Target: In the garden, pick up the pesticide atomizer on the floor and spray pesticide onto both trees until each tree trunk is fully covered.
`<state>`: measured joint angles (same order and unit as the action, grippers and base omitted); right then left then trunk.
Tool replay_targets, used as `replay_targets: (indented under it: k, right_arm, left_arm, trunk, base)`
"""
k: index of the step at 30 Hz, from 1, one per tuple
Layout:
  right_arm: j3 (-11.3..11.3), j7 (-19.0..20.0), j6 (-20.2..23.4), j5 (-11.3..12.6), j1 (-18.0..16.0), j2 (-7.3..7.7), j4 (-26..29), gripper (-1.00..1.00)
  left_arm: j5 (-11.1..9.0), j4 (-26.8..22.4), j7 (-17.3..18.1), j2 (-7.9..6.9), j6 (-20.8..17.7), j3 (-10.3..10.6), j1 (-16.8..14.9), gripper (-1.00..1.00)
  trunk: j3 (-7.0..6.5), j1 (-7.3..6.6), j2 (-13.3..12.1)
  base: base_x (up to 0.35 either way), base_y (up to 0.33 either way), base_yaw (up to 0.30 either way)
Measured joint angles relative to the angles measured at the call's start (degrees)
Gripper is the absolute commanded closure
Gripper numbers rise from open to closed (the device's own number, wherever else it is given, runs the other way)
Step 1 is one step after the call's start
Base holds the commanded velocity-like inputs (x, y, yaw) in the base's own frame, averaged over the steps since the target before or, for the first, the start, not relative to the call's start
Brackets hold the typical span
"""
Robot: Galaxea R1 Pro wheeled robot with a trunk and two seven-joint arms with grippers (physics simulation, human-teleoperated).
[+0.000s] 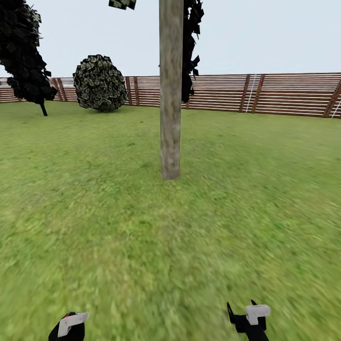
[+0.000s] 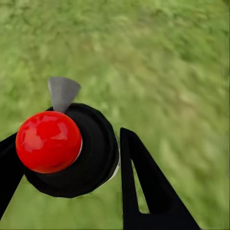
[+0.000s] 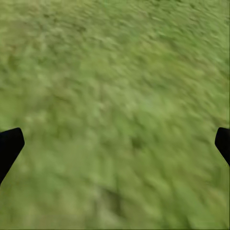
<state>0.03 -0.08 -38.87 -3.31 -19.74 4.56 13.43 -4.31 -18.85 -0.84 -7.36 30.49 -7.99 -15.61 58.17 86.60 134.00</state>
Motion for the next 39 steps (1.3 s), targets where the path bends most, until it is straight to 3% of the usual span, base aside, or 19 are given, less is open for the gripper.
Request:
replay_targets:
  k: [39]
  right_arm:
    - [0.0,0.0,0.0,0.0,0.0,0.00,0.1,-1.00]
  left_arm:
    - [0.1,0.0,0.1,0.09,0.0,0.1,0.0,1.00]
  trunk:
    - [0.00,0.00,0.0]
  base:
    - [0.334,0.000,0.000]
